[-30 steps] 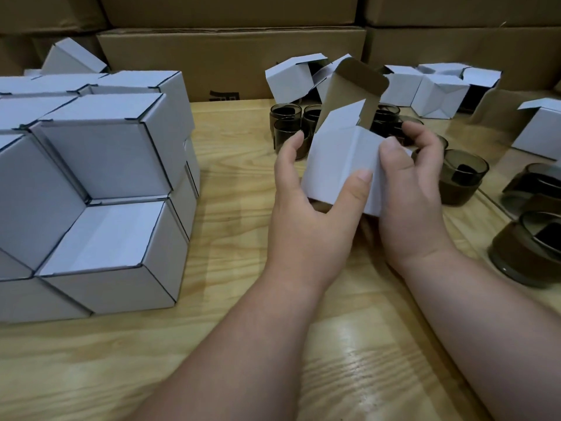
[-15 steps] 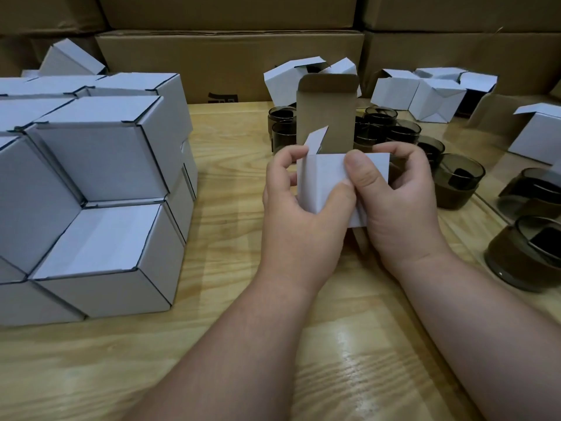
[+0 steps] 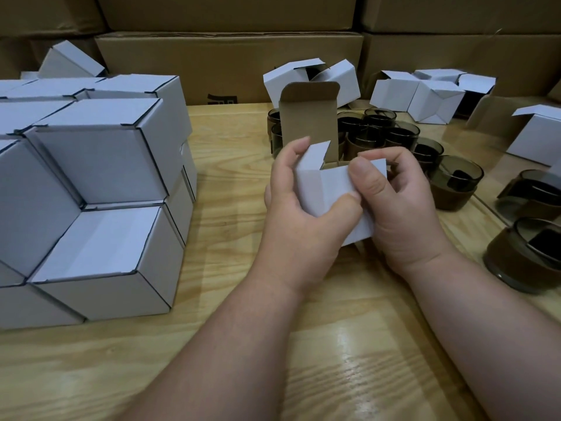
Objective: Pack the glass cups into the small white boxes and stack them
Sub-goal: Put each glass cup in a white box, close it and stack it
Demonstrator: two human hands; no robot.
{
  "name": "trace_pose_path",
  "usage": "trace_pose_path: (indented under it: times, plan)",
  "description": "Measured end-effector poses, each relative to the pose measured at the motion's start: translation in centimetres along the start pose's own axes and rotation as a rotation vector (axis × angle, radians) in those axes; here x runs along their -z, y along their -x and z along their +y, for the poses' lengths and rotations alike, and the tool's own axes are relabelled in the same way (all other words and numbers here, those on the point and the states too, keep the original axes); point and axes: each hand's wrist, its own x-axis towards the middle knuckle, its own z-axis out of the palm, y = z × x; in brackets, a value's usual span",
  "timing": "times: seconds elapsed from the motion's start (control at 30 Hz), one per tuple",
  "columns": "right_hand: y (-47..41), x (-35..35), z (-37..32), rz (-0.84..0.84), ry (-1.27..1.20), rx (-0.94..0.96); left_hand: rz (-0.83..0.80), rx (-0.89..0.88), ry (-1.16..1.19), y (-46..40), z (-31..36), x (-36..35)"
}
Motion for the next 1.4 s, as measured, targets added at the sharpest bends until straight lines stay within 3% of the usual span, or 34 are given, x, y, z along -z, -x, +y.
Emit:
trace_pose_path:
  times: [0.13,0.3,0.57,1.0,1.2,1.4]
  plan:
    - [-0.2,0.6,-0.2,-0.008,0.044,0.024,-0.077,-0.012,0.042,-0.2,-0.1,0.8]
    - [-0.3,0.6,0.1,0.024,0.032,0.022,-0.008,0.019,0.050,-0.4,-0.4,0.7]
    - [0.0,0.9,-0.2,-0.036,0.077,0.056,-0.105,-0.007,0.038,-0.4,-0.2,1.0]
    - [-0.3,0.2,0.4,0.150,0.078,0.026,0.102,0.068,0.078,-0.7,-0.7,0.2]
    - [-0.1,0.2,0.3,0.141,0.344,0.083,0.148,-0.015,-0.025,-0.6,-1.0,0.0]
    - [-0.2,1.0,-0.9,0.404,0.868,0.178,0.200,-0.067,-0.041,-0.7,-1.2,0.1]
